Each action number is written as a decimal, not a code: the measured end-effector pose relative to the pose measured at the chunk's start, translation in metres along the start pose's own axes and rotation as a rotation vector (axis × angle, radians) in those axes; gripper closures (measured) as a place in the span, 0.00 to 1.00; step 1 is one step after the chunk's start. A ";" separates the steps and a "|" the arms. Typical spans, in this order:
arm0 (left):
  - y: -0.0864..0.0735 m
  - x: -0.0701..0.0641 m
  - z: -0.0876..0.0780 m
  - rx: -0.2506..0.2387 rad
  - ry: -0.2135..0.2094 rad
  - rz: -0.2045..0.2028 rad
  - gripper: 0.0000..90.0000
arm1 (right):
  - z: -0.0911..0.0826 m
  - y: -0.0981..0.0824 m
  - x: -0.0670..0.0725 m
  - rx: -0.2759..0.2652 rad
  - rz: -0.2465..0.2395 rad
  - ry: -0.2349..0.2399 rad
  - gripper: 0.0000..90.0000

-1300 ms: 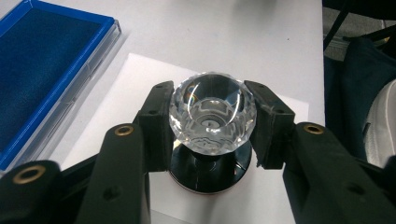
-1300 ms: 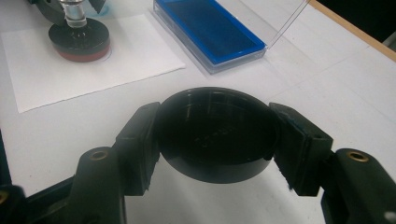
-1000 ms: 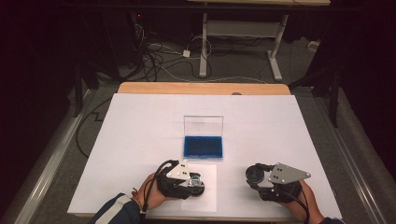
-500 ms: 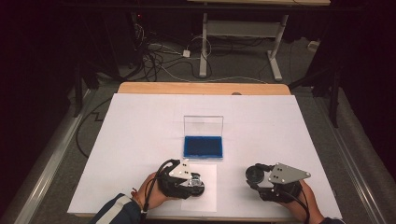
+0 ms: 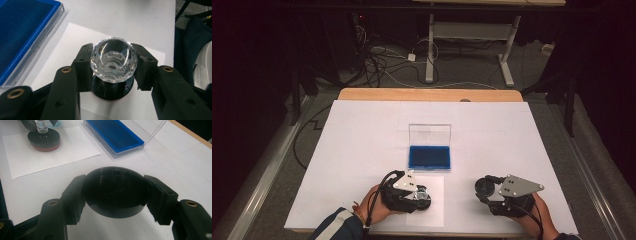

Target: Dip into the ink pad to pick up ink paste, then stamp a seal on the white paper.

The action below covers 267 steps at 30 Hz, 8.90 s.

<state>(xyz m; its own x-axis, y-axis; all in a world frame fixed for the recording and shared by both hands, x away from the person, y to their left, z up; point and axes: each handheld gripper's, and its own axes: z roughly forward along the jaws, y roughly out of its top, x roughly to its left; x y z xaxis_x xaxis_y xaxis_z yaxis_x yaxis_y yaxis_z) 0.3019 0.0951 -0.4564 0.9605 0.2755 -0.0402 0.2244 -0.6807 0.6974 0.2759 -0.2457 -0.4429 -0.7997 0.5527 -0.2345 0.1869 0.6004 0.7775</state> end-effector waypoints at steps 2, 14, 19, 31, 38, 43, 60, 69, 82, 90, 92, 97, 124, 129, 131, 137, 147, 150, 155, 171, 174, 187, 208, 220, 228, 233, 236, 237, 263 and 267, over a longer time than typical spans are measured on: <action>0.000 0.000 0.000 -0.002 0.002 -0.002 0.60 | 0.000 0.000 0.000 -0.002 -0.001 0.001 0.42; -0.001 0.000 0.001 -0.008 -0.003 -0.008 0.60 | 0.000 0.000 0.000 -0.002 -0.002 0.006 0.42; -0.001 0.000 0.001 -0.008 -0.003 -0.007 0.60 | 0.000 0.000 0.001 -0.004 -0.004 0.009 0.42; -0.002 0.001 0.001 -0.017 -0.011 -0.012 0.60 | 0.000 0.001 0.001 -0.004 -0.008 0.014 0.42; -0.001 0.000 0.000 -0.015 -0.002 -0.004 0.60 | -0.001 0.000 0.000 -0.004 -0.007 0.011 0.42; -0.001 0.001 0.000 -0.024 -0.008 -0.015 0.60 | -0.001 0.000 0.000 -0.006 -0.005 0.011 0.42; 0.005 0.002 -0.011 -0.072 -0.001 -0.011 0.60 | -0.002 0.000 0.000 -0.009 -0.005 0.004 0.42; 0.010 0.004 -0.020 -0.119 0.008 -0.016 0.60 | -0.002 0.001 0.000 -0.009 -0.005 0.004 0.42; 0.015 0.010 -0.041 -0.206 0.045 -0.039 0.60 | -0.001 0.001 0.000 -0.012 -0.005 0.005 0.42; 0.020 0.013 -0.047 -0.244 0.051 -0.042 0.60 | 0.000 0.002 -0.001 -0.013 -0.003 0.003 0.42; 0.020 0.014 -0.048 -0.256 0.054 -0.045 0.60 | 0.001 0.002 -0.002 -0.013 -0.002 0.004 0.42; 0.021 0.016 -0.051 -0.262 0.060 -0.049 0.60 | 0.003 0.003 -0.003 -0.011 -0.002 0.012 0.42; 0.021 0.016 -0.070 -0.337 0.095 -0.037 0.60 | 0.009 0.005 -0.003 -0.007 0.000 0.028 0.42; 0.023 0.014 -0.071 -0.352 0.097 -0.030 0.60 | 0.010 0.004 -0.001 -0.002 -0.004 0.034 0.42; 0.023 0.015 -0.070 -0.358 0.086 -0.033 0.60 | 0.009 0.004 -0.001 -0.004 -0.003 0.034 0.42; 0.029 0.016 -0.069 -0.381 0.074 -0.024 0.60 | 0.011 0.006 0.000 -0.008 0.003 0.041 0.42; 0.038 0.016 -0.061 -0.401 0.043 -0.016 0.60 | 0.025 0.020 0.006 -0.023 -0.006 0.070 0.42; 0.041 0.015 -0.058 -0.398 0.035 -0.015 0.60 | 0.031 0.024 0.008 -0.023 -0.007 0.078 0.42; 0.046 0.015 -0.054 -0.422 0.020 -0.018 0.60 | 0.045 0.034 0.014 -0.031 -0.014 0.107 0.42; 0.057 0.008 -0.040 -0.428 -0.002 0.003 0.60 | 0.072 0.066 0.029 -0.071 -0.015 0.167 0.42; 0.057 0.008 -0.037 -0.425 0.001 0.002 0.60 | 0.073 0.069 0.030 -0.079 -0.015 0.177 0.42; 0.055 0.008 -0.028 -0.411 -0.006 0.003 0.60 | 0.074 0.073 0.032 -0.092 0.019 0.204 0.42; 0.048 0.010 -0.019 -0.475 -0.034 -0.039 0.60 | 0.070 0.072 0.035 -0.117 0.040 0.206 0.43; 0.044 0.015 -0.018 -0.519 -0.072 -0.080 0.60 | 0.066 0.071 0.035 -0.147 0.051 0.186 0.43; 0.046 0.008 -0.016 -0.508 -0.041 -0.040 0.60 | 0.066 0.071 0.036 -0.137 0.058 0.188 0.43; 0.046 0.006 -0.015 -0.504 -0.027 -0.024 0.60 | 0.066 0.071 0.037 -0.134 0.057 0.184 0.43; 0.046 0.006 -0.015 -0.503 -0.027 -0.019 0.60 | 0.066 0.071 0.037 -0.134 0.057 0.183 0.43; 0.046 0.006 -0.015 -0.504 -0.028 -0.015 0.60 | 0.066 0.071 0.037 -0.133 0.057 0.183 0.43; 0.048 0.002 -0.010 -0.436 -0.001 0.072 0.60 | 0.069 0.067 0.040 -0.099 0.096 0.221 0.43; 0.049 -0.001 -0.011 -0.433 0.016 0.090 0.60 | 0.069 0.067 0.040 -0.105 0.100 0.227 0.43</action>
<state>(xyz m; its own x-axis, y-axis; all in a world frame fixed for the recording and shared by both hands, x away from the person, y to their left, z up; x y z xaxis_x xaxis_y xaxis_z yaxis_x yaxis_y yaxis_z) 0.3102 0.0689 -0.4146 0.9697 0.2407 0.0426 0.0474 -0.3561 0.9332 0.2957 -0.1436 -0.4407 -0.8898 0.4557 -0.0256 0.2210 0.4793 0.8494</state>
